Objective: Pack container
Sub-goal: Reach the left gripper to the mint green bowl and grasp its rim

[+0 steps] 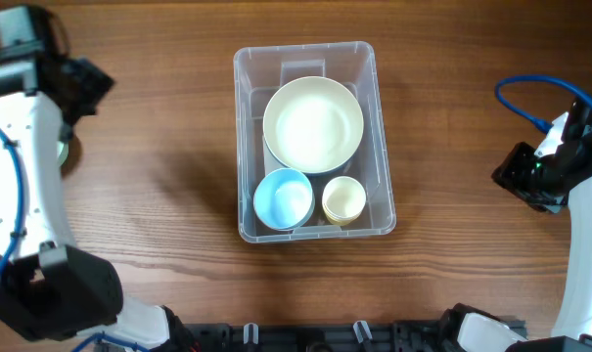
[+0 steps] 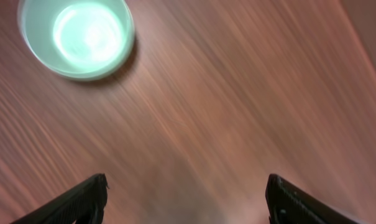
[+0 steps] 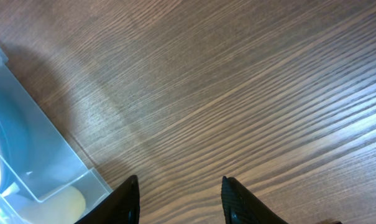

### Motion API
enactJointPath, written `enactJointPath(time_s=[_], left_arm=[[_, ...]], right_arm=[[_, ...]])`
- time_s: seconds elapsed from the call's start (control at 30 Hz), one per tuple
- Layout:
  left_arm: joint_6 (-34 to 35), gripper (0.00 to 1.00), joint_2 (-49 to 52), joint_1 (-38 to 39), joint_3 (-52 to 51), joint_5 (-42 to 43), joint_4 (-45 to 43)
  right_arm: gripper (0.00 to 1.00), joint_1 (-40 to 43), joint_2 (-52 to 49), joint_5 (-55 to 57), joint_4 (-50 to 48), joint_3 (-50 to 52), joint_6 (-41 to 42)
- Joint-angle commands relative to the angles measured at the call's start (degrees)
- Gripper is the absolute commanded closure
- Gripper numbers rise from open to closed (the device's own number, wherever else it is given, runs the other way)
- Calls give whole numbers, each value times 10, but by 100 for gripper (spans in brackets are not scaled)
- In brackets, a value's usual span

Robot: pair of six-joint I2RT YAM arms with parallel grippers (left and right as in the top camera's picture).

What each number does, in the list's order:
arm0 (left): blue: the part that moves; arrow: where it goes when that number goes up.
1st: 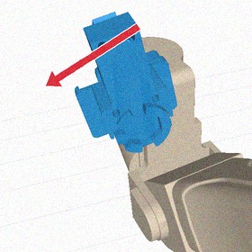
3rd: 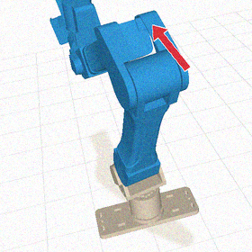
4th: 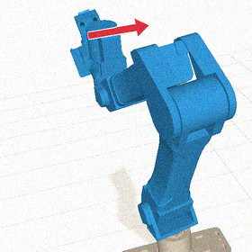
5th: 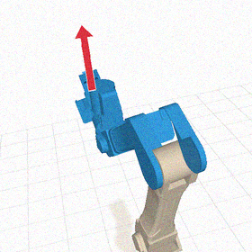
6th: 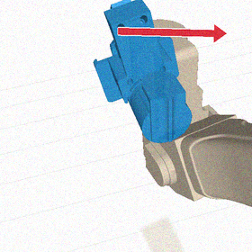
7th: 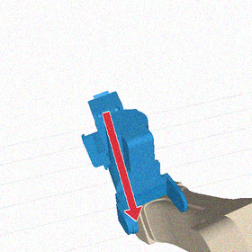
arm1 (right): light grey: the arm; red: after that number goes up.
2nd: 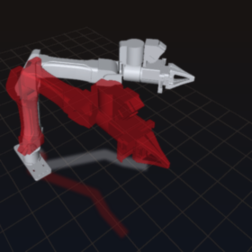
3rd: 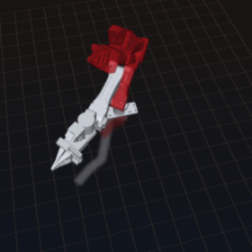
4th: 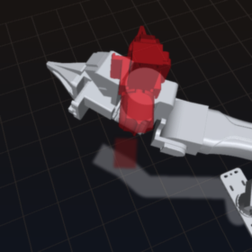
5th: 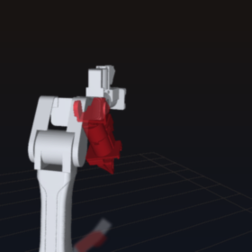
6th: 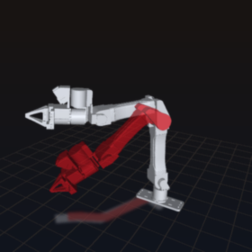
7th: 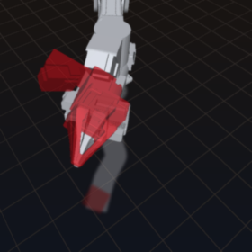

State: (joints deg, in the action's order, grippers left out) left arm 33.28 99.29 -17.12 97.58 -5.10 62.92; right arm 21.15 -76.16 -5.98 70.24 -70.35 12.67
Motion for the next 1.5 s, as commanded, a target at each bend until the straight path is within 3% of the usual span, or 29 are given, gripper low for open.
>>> enactJointPath(time_s=[0.0, 0.27, 0.43, 0.73, 0.87, 1.0, 1.23, 1.47], left_arm=[[-16, 15, 68, -68, 2, -3, -42], [-16, 16, 193, -122, 3, -5, -130], [-16, 24, 227, -130, 2, -9, -177], [-16, 23, 299, -130, 2, -12, -191], [-16, 37, 305, -130, 2, -12, -181], [-16, 69, 305, -128, 3, -5, -165], [-16, 96, 297, -108, 3, 45, -119], [-16, 96, 201, -49, 3, 57, -70]], right_arm=[[57, -3, 3, -5, -1, -8, -7], [57, -3, 3, -5, 6, -8, -15], [57, -3, 3, -5, 11, -8, -20], [57, -3, 3, -5, 10, -8, -20], [57, -3, 3, -5, 10, -7, -20], [57, -3, 3, -5, 10, -5, -20], [57, -3, 3, -5, 7, -5, -22], [57, -3, 3, -5, 7, -5, -21]])
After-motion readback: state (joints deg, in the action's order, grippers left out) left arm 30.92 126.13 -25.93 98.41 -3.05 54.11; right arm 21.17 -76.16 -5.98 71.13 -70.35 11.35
